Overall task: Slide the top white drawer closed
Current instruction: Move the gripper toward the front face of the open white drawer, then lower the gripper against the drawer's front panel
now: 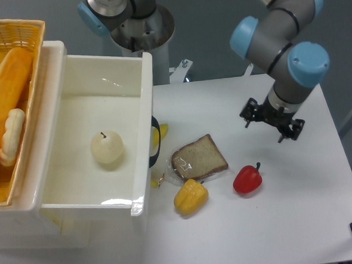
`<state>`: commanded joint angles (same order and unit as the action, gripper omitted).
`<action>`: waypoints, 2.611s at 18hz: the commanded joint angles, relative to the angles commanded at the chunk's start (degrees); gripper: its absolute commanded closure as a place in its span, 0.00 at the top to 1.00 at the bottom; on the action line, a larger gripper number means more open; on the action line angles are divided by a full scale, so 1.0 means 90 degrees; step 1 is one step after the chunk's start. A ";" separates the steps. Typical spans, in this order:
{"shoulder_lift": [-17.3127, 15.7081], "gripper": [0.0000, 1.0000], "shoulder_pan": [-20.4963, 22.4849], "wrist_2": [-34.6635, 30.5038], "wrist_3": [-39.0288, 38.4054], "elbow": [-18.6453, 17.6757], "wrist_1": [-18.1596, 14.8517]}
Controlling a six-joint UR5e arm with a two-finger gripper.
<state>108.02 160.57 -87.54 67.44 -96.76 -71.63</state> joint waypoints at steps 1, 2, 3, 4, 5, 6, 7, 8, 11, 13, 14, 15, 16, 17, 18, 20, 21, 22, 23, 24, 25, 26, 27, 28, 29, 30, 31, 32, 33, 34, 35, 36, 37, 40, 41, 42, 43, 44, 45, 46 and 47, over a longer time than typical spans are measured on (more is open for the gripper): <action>-0.0039 1.00 0.0000 -0.0010 -0.0226 -0.0059 0.0000; -0.0059 1.00 -0.0048 -0.0010 -0.0363 -0.0060 -0.0010; -0.0088 1.00 -0.0068 -0.0010 -0.0481 -0.0060 -0.0010; -0.0118 1.00 -0.0078 0.0000 -0.0511 -0.0060 -0.0010; -0.0128 1.00 -0.0097 0.0019 -0.0540 -0.0060 -0.0020; -0.0147 1.00 -0.0126 0.0087 -0.0657 -0.0060 -0.0020; -0.0186 0.98 -0.0175 0.0204 -0.0832 -0.0050 -0.0020; -0.0244 0.88 -0.0205 0.0350 -0.0998 -0.0050 -0.0020; -0.0381 0.47 -0.0312 0.0926 -0.1778 0.0008 -0.0010; -0.0391 0.22 -0.0419 0.1190 -0.2092 0.0067 -0.0010; -0.0391 0.14 -0.0468 0.1317 -0.2200 0.0115 -0.0010; -0.0391 0.12 -0.0527 0.1405 -0.2336 0.0135 -0.0010; -0.0401 0.07 -0.0595 0.1455 -0.2550 0.0145 -0.0010; -0.0411 0.03 -0.0683 0.1445 -0.2746 0.0155 -0.0010; -0.0411 0.01 -0.0751 0.1455 -0.2825 0.0145 -0.0020; -0.0430 0.01 -0.0868 0.1503 -0.2874 0.0145 -0.0301; -0.0459 0.01 -0.0879 0.1562 -0.2913 0.0164 -0.0487; -0.0508 0.01 -0.0888 0.1621 -0.2914 0.0184 -0.0624; -0.0538 0.01 -0.0898 0.1698 -0.2904 0.0184 -0.0761; -0.0557 0.01 -0.0898 0.1835 -0.2904 0.0194 -0.0897; -0.0567 0.01 -0.0879 0.2058 -0.2904 0.0194 -0.1034; -0.0577 0.01 -0.0879 0.2322 -0.2904 0.0194 -0.1238; -0.0577 0.01 -0.0879 0.2537 -0.2904 0.0204 -0.1424; -0.0567 0.01 -0.0898 0.2616 -0.2904 0.0223 -0.1513; -0.0567 0.01 -0.0956 0.2627 -0.2904 0.0223 -0.1553; -0.0558 0.01 -0.1044 0.2627 -0.2904 0.0223 -0.1592; -0.0557 0.01 -0.1103 0.2656 -0.2904 0.0223 -0.1631; -0.0548 0.01 -0.1161 0.2724 -0.2914 0.0223 -0.1650; -0.0538 0.01 -0.1201 0.2734 -0.2914 0.0223 -0.1699; -0.0538 0.01 -0.1240 0.2734 -0.2904 0.0223 -0.1777; -0.0538 0.01 -0.1250 0.2744 -0.2894 0.0223 -0.1816; -0.0538 0.01 -0.1250 0.2744 -0.2894 0.0223 -0.1817; -0.0538 0.01 -0.1240 0.2792 -0.2894 0.0223 -0.1817; -0.0577 0.01 -0.1230 0.2939 -0.2904 0.0223 -0.1865; -0.0587 0.01 -0.1230 0.2959 -0.2904 0.0223 -0.1895; -0.0616 0.01 -0.1230 0.2978 -0.2904 0.0233 -0.1904; -0.0635 0.01 -0.1240 0.2998 -0.2904 0.0223 -0.1914; -0.0665 0.01 -0.1240 0.3008 -0.2904 0.0223 -0.1943; -0.0665 0.01 -0.1250 0.3008 -0.2904 0.0223 -0.1953; -0.0675 0.01 -0.1288 0.3008 -0.2904 0.0223 -0.1963; -0.0675 0.01 -0.1318 0.3008 -0.2904 0.0223 -0.1973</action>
<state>101.95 148.71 -60.47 41.31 -94.75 -89.38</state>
